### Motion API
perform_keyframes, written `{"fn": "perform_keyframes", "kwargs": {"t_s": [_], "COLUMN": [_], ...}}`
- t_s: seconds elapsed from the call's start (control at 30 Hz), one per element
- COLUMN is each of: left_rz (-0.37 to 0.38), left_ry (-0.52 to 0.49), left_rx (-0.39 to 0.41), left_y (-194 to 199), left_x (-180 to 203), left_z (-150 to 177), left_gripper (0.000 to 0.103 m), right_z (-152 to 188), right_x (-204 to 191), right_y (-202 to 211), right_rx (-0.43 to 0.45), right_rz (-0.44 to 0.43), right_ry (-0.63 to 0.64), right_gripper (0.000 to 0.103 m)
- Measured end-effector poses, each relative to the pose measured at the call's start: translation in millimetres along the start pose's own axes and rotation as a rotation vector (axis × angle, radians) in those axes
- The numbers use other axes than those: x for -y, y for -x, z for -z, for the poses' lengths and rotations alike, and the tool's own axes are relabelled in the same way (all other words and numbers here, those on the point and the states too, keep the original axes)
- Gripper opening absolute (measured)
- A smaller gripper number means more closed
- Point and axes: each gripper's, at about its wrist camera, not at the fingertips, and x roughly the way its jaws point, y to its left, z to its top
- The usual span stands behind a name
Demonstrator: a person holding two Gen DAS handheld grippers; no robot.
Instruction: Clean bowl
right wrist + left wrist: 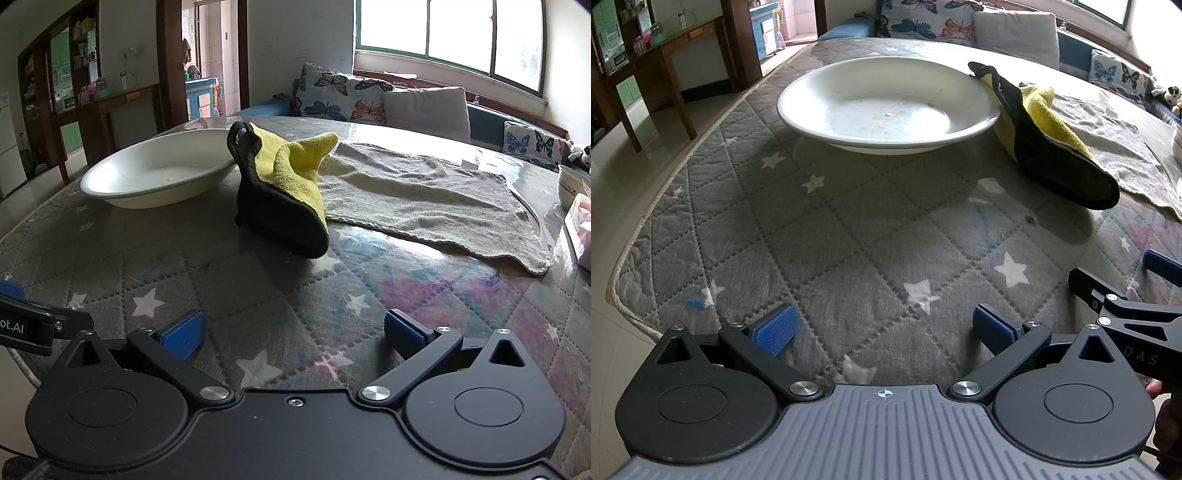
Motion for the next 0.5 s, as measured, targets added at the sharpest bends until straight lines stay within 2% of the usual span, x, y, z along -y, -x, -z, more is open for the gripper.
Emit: {"fn": "perform_keyframes", "kwargs": {"t_s": [0.5], "left_rz": [-0.001], "left_ry": [0.0], "left_rx": [0.001], "left_y": [0.6], "left_x": [0.3], "left_z": [1.5], "left_gripper": [0.102], "right_z": [1.5], "right_x": [-2.1], "right_y": [2.4], "right_rx": [0.003], "right_rz": [0.002], "right_ry": [0.0], "right_gripper": [0.103]}}
